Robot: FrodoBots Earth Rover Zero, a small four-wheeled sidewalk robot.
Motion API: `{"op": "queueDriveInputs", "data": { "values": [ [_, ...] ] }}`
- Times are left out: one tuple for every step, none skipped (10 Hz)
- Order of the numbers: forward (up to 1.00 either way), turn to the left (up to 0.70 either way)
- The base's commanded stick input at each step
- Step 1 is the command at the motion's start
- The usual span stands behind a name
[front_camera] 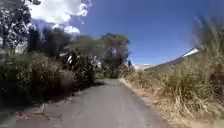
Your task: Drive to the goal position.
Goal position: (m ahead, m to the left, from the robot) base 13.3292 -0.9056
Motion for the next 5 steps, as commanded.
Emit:
{"op": "queueDriveInputs", "data": {
  "values": [
    [0.85,0.00],
    [0.85,0.00],
    [0.85,0.00],
    [0.85,0.00],
    [0.85,0.00]
  ]
}}
